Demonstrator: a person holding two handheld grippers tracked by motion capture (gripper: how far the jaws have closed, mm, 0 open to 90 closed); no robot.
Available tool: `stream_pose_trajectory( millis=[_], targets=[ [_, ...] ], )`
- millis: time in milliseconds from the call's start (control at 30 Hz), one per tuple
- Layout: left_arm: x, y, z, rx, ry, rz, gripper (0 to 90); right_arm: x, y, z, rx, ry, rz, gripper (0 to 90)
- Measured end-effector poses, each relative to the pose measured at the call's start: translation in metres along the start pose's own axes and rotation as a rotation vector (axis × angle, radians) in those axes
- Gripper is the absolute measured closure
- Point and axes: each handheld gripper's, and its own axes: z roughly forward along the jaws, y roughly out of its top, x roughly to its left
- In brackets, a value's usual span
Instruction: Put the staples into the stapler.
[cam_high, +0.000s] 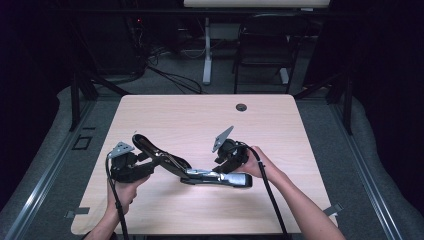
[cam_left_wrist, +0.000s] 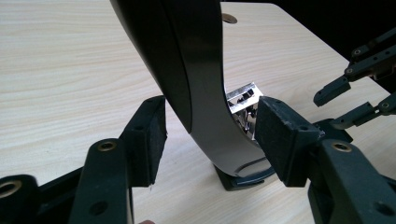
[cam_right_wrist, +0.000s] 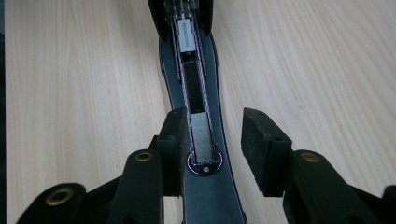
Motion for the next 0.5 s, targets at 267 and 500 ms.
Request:
stream_pose_trajectory(
  millis=[267,500],
  targets=[
    [0.0005,-0.0003,-0.0001,0.005,-0.009,-0.001,43.2,0.0045,0.0021,-0.0035,-0.01,-0.01,0.013,59.5],
    [-0.0006,-0.001,0.0015,0.009,-0.013,-0.003,43.0,0.0064,0.0028,-0.0061,-0.023,-0.019,0.013,59.1]
  ],
)
